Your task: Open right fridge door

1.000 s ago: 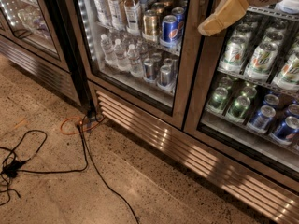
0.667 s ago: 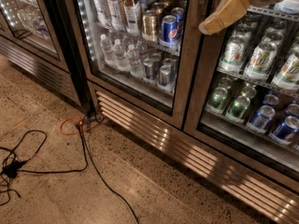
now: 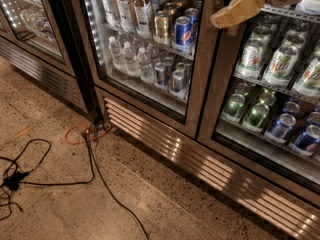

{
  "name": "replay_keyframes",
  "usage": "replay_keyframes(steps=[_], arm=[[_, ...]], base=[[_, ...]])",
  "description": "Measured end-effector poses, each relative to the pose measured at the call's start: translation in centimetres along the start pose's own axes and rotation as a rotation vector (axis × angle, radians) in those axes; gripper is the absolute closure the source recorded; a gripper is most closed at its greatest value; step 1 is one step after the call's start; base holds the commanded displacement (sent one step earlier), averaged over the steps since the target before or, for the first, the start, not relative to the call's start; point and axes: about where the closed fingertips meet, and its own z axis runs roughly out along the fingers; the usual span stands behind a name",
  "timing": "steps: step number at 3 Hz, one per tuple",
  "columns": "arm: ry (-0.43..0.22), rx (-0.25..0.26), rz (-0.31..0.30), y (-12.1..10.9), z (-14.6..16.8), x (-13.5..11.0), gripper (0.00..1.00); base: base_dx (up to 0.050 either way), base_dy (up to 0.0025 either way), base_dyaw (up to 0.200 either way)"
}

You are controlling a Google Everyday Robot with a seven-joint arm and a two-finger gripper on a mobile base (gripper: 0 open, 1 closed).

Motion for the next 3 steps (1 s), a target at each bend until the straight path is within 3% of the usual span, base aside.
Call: replay_keyframes(steps=[1,3], arm=[[-0.124,0.038,0.056,-2.1,1.0,-1.0,0.42],[-0.124,0.038,0.056,-3.1,0.8,-0.5,0.88]], base=[[0.000,0.00000,0.000],[0.000,0.00000,0.000]])
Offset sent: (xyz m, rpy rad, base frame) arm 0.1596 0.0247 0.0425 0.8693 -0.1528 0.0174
